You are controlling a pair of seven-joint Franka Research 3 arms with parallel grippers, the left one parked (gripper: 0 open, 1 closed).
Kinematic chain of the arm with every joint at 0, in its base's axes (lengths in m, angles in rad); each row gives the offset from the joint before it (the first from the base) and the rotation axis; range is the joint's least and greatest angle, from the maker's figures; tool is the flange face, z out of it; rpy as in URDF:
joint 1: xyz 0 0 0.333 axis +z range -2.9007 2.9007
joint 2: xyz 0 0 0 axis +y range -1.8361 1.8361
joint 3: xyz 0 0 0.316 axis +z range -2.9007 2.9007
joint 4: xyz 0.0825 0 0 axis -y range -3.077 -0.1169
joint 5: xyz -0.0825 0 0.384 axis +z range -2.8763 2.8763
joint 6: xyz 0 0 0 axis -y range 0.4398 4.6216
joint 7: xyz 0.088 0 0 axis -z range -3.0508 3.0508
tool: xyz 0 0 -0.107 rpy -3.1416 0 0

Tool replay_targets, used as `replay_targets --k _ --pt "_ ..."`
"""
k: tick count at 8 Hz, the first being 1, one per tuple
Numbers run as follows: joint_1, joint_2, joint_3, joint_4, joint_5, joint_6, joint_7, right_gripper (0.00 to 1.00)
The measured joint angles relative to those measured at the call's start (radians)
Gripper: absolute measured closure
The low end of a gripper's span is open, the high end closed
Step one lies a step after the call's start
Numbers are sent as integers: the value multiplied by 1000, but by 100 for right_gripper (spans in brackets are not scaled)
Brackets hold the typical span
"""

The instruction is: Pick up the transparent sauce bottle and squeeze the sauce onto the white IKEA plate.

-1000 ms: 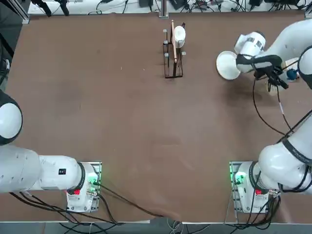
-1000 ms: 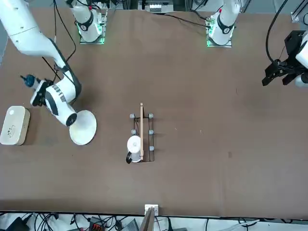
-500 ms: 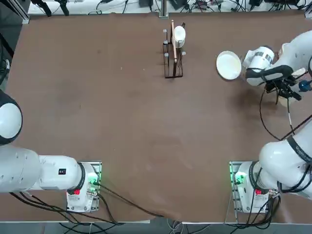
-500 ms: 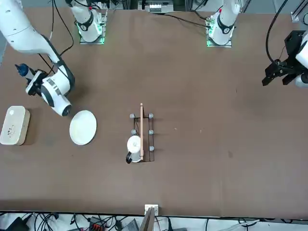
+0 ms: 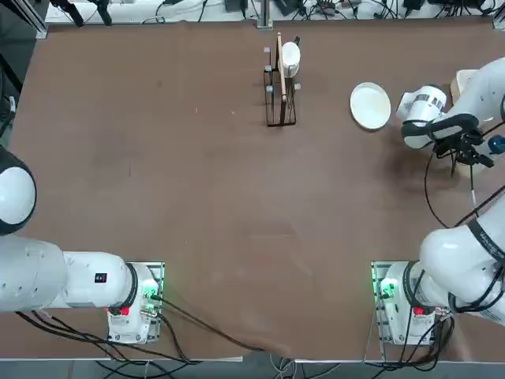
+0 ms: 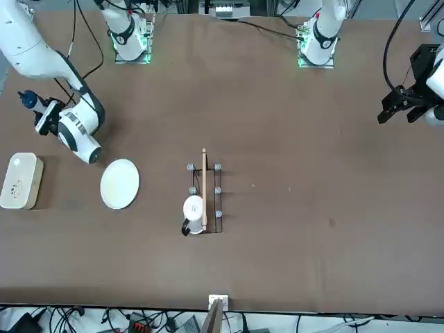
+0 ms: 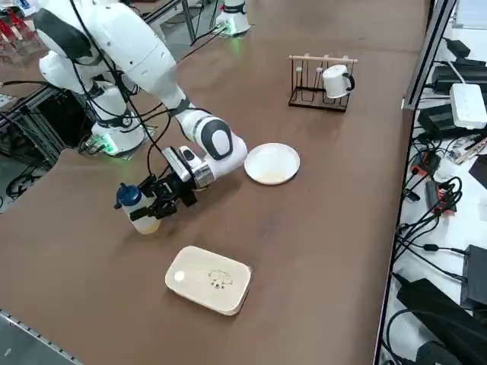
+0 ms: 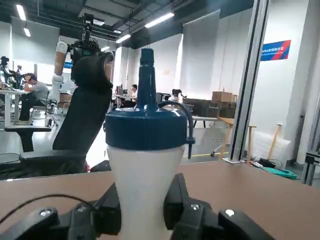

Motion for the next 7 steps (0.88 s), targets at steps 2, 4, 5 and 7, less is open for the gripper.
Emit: replay_targets --k 2,4,5,7 --pt "0 12 0 0 -1 33 22 63" --pt "0 14 0 2 -6 55 30 63" --pt "0 14 0 4 -7 65 35 63" --pt "2 14 1 7 -7 96 42 63"
